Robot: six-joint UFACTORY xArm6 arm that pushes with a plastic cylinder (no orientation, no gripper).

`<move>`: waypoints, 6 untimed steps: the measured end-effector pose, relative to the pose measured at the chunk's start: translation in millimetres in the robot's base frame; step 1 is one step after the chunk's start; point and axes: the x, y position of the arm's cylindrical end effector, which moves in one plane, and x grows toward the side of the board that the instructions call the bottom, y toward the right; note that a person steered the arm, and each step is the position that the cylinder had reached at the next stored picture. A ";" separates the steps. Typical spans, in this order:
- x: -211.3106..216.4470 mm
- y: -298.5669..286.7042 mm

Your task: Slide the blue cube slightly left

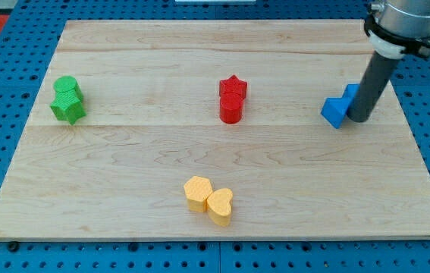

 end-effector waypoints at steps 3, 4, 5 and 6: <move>-39.4 67.2; -56.3 68.5; -53.5 13.7; -53.3 -33.6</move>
